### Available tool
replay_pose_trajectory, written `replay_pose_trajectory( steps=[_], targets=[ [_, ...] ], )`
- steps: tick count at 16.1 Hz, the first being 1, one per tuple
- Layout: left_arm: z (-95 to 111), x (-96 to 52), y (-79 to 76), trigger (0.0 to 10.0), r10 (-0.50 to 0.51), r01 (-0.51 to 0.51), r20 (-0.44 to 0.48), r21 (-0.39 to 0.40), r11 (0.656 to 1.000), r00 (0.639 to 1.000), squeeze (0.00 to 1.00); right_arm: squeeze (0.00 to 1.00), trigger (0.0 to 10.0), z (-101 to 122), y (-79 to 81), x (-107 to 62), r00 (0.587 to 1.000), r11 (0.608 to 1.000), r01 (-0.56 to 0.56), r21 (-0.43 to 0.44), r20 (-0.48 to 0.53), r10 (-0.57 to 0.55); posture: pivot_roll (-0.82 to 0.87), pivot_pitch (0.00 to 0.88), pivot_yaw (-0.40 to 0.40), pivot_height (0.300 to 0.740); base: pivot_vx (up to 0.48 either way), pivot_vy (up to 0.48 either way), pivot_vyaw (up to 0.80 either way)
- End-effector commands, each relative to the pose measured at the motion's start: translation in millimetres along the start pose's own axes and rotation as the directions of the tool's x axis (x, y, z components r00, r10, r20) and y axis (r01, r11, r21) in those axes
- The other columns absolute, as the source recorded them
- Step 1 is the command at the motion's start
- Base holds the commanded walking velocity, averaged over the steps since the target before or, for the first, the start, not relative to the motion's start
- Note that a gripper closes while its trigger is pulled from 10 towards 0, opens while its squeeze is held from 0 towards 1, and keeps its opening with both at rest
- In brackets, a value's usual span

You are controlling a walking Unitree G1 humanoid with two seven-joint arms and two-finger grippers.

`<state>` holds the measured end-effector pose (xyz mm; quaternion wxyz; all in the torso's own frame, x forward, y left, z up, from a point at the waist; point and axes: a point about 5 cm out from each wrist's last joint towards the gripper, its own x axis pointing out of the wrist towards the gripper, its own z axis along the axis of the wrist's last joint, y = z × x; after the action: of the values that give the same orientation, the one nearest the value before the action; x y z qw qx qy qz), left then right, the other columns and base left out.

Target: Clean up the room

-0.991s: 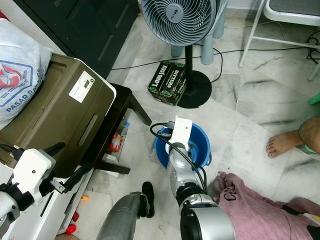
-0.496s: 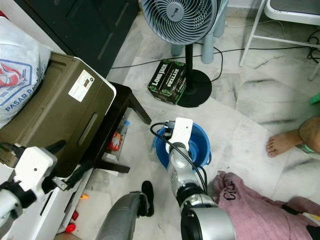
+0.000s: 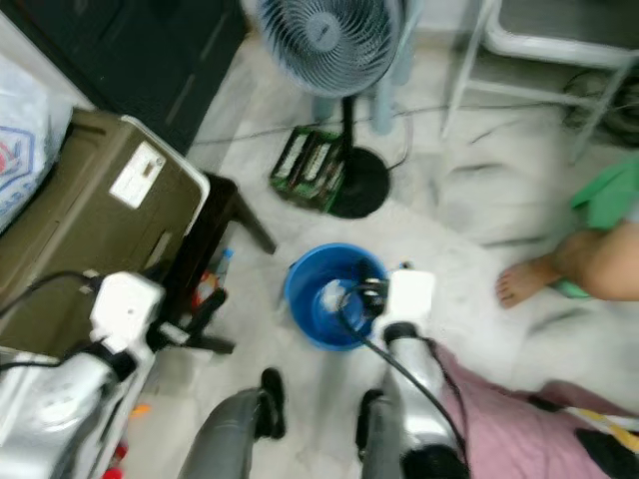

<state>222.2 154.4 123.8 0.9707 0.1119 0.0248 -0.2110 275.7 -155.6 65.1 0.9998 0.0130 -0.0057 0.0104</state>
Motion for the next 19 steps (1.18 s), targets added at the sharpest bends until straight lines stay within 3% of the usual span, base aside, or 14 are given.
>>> replay_pose_trajectory(
  steps=[1, 5, 7, 9, 10, 16, 19],
  targets=[
    [-8, -3.1, 1.6, 10.0, 0.025, -0.024, -0.032, 0.008, 1.0, 0.999, 0.0, 1.0, 10.0, -5, 7.7, -8.5, 0.999, 0.999, -0.029, 0.012, -0.032, 0.03, 0.08, 0.254, 0.118, 0.74, 0.0, 0.0, 0.0],
    [-16, 18.8, -6.4, 10.0, 0.075, -0.075, -0.001, -0.007, 0.997, 0.997, 0.0, 1.0, 10.0, 0, -8.9, -50.3, 0.997, 0.999, -0.025, -0.041, -0.067, 0.022, 0.0, 0.185, 0.088, 0.74, 0.0, 0.0, 0.0],
    [-23, 20.4, -1.2, 10.0, 0.16, -0.161, -0.029, -0.032, 0.986, 0.987, 0.0, 1.0, 10.0, -5, -13.1, -66.8, 0.995, 0.999, -0.016, -0.042, -0.096, 0.012, -0.01, 0.157, 0.09, 0.74, 0.0, 0.0, 0.0],
    [-27, 18.9, -1.6, 10.0, 0.167, -0.169, -0.036, -0.038, 0.985, 0.985, 0.0, 1.0, 10.0, -5, -14.3, -73.3, 0.995, 0.999, -0.013, -0.043, -0.104, 0.009, -0.02, 0.145, 0.086, 0.74, 0.0, 0.0, 0.0],
    [-30, 18.6, -4.1, 10.0, 0.16, -0.161, -0.03, -0.035, 0.986, 0.987, 0.0, 0.0, 10.0, -5, -15.4, -75.7, 0.994, 0.999, -0.01, -0.04, -0.109, 0.006, -0.03, 0.119, 0.078, 0.74, 0.0, 0.0, 0.0],
    [-29, 30.9, -1.2, 10.0, 0.199, -0.199, 0.025, -0.009, 0.98, 0.98, 0.0, 0.0, 10.0, -2, -17.5, -67.0, 0.995, 0.998, -0.013, -0.056, -0.102, 0.007, -0.03, 0.046, 0.064, 0.74, 0.0, 0.0, 0.0],
    [-32, 35.0, -6.2, 10.0, 0.188, -0.188, 0.034, -0.009, 0.982, 0.982, 0.0, 0.0, 10.0, 2, -17.5, -58.1, 0.997, 0.998, -0.016, -0.059, -0.078, 0.011, -0.04, 0.037, 0.064, 0.74, 0.0, 0.0, 0.8]
  ],
)
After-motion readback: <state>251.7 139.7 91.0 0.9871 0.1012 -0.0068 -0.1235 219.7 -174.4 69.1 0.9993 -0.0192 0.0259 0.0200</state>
